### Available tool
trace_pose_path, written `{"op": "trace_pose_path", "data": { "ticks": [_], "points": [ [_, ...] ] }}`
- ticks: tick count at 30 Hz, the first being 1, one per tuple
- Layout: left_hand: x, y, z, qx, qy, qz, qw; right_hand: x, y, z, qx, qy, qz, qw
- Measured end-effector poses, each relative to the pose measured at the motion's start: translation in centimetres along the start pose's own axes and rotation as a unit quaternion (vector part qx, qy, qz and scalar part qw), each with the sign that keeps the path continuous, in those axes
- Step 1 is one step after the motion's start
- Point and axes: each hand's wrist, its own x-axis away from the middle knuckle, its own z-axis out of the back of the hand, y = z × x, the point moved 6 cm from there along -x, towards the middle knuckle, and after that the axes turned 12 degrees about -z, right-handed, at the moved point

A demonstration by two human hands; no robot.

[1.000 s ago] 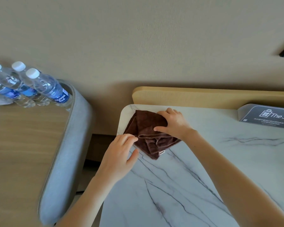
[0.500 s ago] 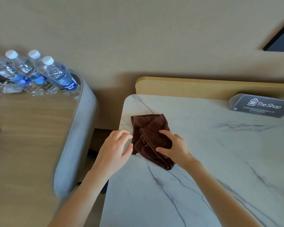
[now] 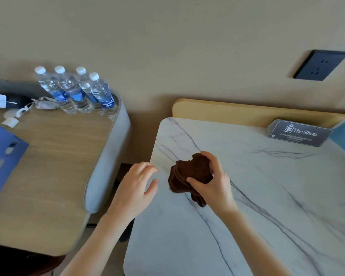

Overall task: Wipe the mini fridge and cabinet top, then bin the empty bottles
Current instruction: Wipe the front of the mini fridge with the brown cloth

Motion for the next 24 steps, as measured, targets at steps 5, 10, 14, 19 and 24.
{"op": "trace_pose_path", "data": {
  "ticks": [5, 10, 14, 19, 24],
  "points": [
    [3.5, 1.1, 0.8, 0.002, 0.009, -0.001, 1.0, 4.1, -0.9, 0.5, -0.04, 0.022, 0.007, 0.999],
    [7.3, 1.7, 1.8, 0.023, 0.005, -0.018, 1.0, 9.5, -0.3, -0.4, -0.082, 0.044, -0.011, 0.996],
    [11.3, 2.5, 3.0, 0.029, 0.004, -0.042, 0.999, 15.1, -0.1, -1.8, -0.09, 0.085, -0.013, 0.992],
    [19.2, 4.1, 3.8, 0.049, -0.019, -0.1, 0.994, 24.3, 1.2, -5.6, -0.092, 0.128, -0.025, 0.987],
    [28.7, 5.0, 4.5, 0.085, -0.028, -0.135, 0.987, 34.2, 4.0, -9.9, -0.102, 0.165, -0.073, 0.978]
  ]
}}
